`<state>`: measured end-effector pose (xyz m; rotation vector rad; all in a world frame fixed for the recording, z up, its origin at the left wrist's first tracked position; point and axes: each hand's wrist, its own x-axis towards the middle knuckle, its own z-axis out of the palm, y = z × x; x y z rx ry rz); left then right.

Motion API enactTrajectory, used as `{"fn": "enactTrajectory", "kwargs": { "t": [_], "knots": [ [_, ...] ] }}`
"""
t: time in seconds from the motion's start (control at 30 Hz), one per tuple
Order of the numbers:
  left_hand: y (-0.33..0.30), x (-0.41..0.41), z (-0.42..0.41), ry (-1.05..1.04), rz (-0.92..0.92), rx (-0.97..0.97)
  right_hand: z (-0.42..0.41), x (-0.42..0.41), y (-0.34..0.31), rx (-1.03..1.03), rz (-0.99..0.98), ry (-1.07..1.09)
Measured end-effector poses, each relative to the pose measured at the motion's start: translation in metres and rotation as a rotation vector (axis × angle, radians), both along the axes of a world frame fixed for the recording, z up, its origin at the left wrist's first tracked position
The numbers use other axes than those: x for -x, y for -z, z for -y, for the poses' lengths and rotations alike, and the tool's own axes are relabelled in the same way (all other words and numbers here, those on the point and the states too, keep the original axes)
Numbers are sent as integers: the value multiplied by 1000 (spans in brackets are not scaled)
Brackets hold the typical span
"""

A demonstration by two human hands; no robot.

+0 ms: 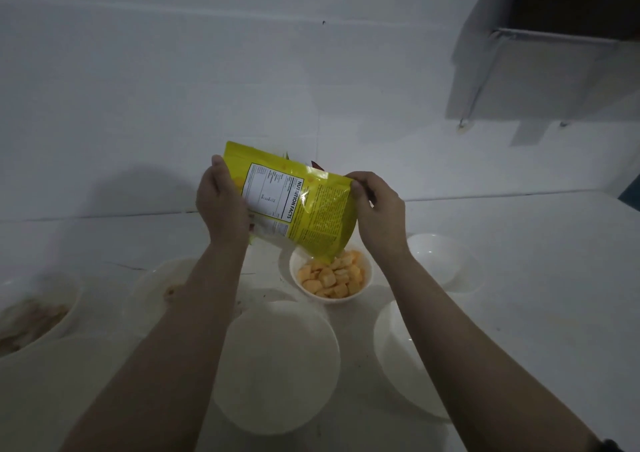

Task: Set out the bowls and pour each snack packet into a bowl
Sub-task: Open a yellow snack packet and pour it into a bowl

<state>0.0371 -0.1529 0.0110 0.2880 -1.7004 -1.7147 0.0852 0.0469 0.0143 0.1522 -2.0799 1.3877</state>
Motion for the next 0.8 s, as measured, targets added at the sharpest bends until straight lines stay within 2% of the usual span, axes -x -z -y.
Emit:
{"fn": "enactTrajectory", "kwargs": {
  "t": [0.5, 0.8],
  "knots": [
    [6, -32, -134, -22, -51, -79, -131, -22, 4, 59, -10, -79],
    [19, -29, -195, 49, -34, 25, -194, -6, 18, 108, 48, -20]
  ]
}}
